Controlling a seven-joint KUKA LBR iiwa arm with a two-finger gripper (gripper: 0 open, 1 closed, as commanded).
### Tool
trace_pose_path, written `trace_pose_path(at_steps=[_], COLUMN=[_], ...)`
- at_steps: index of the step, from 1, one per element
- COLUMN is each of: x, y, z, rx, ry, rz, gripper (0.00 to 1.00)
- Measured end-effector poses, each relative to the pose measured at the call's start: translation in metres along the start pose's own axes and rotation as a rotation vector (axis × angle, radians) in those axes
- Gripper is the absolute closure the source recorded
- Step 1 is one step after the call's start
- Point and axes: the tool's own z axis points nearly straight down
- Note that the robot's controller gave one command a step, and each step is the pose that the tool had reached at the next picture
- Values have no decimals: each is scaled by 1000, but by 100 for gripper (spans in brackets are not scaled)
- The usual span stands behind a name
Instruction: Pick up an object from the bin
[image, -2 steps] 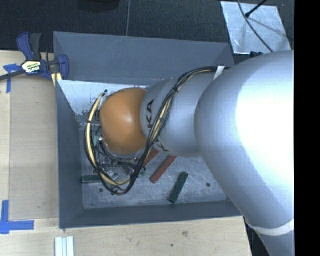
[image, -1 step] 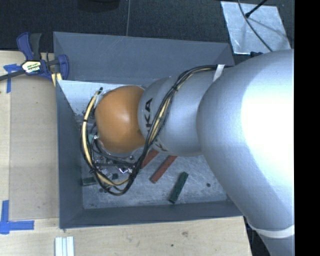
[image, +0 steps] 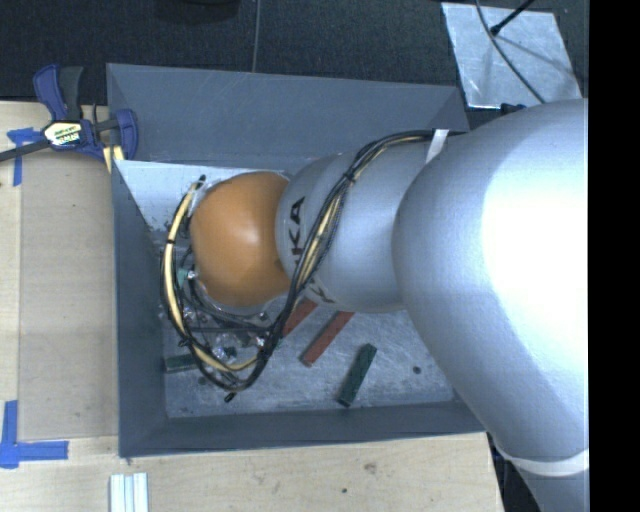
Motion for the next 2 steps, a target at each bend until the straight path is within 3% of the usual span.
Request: trace_pose_path(at_steps=[1,2], x=[0,0], y=[0,0], z=[0,0], rx=[0,0], ry=[0,0], rz=[0,0], gripper=[100,0])
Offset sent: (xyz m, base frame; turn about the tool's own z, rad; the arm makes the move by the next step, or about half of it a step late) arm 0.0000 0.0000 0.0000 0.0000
